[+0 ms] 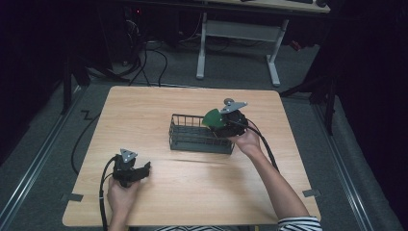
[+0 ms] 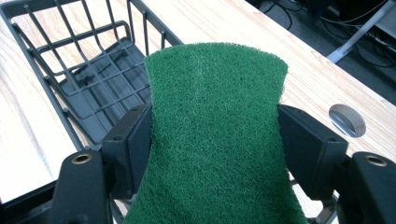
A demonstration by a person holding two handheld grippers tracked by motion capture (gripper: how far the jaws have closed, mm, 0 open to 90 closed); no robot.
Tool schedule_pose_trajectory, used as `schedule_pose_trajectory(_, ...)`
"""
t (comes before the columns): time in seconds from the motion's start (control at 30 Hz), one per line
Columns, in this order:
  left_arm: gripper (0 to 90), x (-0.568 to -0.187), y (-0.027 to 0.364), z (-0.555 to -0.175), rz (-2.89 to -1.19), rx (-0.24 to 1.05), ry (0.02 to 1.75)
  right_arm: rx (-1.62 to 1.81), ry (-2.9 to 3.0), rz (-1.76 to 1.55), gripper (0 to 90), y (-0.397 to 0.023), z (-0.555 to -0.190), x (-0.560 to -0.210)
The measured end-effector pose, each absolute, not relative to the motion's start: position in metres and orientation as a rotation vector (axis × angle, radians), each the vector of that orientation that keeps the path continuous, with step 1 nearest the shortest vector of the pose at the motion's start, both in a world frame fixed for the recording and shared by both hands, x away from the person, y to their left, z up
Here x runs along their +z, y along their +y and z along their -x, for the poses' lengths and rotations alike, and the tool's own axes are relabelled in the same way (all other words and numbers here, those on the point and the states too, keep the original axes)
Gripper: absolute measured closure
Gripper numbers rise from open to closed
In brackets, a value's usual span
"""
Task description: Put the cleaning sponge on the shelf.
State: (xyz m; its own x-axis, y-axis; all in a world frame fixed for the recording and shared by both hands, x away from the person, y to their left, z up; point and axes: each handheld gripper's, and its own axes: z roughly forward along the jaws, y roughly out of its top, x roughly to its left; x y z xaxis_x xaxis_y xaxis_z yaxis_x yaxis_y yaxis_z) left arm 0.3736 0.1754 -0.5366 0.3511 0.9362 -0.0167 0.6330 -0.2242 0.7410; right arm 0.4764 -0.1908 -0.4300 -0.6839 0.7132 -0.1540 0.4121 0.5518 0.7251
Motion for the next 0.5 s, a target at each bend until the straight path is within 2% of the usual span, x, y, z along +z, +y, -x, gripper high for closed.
schedule_pose_trajectory(0.17,26.6,-0.5366,0.1754,-0.3736,-1.953,0.585,1.365,0.916,2.380,-0.920,27.9,-0.1916,-0.4752,-0.4319)
schedule_pose_trajectory(0.5,26.6,-0.5366,0.1754,-0.3737,-1.952,0.585,1.365,0.803,2.381,-0.872,29.5,-0.1839,-0.4737,-0.4395)
